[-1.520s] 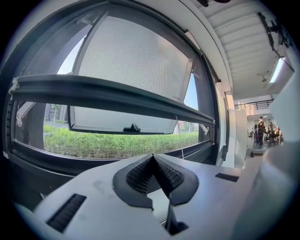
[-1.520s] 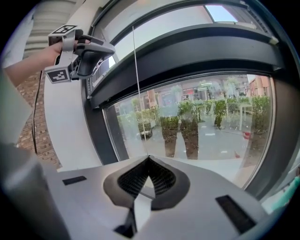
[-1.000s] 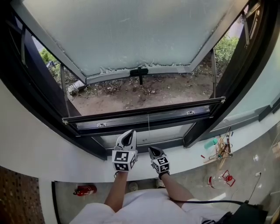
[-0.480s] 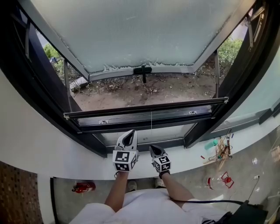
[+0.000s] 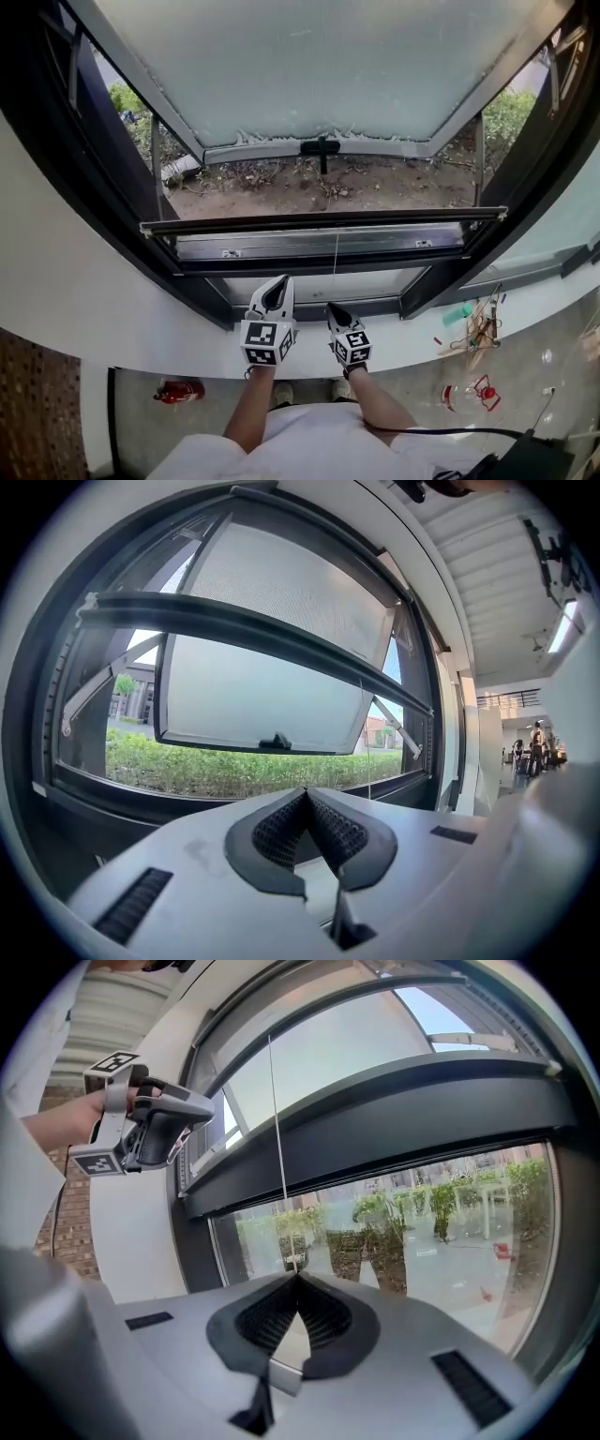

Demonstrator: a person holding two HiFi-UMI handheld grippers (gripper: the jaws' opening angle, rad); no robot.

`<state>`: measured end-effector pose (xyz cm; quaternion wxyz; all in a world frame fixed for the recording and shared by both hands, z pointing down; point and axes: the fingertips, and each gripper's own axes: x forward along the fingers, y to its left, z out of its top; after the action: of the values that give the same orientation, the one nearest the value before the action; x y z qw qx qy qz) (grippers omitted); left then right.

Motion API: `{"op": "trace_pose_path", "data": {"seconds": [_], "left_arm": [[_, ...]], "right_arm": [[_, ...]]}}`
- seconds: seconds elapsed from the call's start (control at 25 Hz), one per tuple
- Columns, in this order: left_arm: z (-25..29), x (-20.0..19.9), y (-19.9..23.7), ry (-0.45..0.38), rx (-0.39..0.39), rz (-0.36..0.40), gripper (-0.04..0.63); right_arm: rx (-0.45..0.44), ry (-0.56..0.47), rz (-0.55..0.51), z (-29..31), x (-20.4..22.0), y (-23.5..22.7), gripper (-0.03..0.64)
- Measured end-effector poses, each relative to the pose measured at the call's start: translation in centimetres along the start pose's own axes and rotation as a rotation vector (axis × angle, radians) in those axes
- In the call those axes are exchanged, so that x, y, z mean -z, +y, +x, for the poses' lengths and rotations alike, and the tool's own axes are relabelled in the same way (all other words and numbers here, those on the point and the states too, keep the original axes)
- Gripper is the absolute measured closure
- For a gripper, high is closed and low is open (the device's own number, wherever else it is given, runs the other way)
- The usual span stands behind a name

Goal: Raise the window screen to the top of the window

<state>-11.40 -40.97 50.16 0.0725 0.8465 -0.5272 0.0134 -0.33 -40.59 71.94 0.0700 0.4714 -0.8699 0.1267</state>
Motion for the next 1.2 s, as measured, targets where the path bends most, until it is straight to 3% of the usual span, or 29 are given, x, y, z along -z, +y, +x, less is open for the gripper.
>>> {"op": "trace_pose_path", "data": {"seconds": [0.56,0.76,1.2], "left_arm": [[0.5,-0.2,-0.6,-0.007,0.011,-0.001,0.594],[0.7,-0.2,-0.7,-0.010,0.014,-0.001,0.594],[1.1,-0.1,-0.3,-0.012,0.016,-0.009,0.594]], "right_arm": [[0.013,-0.065,-0.026,-0.5,-2.7,-0.8,0.615],[0.014,-0.103,0.052,-0.4,-3.7,-1.4,0.615],[-0.019,-0.162,0.020,0.0,-6.3,-0.5,0.615]]}}
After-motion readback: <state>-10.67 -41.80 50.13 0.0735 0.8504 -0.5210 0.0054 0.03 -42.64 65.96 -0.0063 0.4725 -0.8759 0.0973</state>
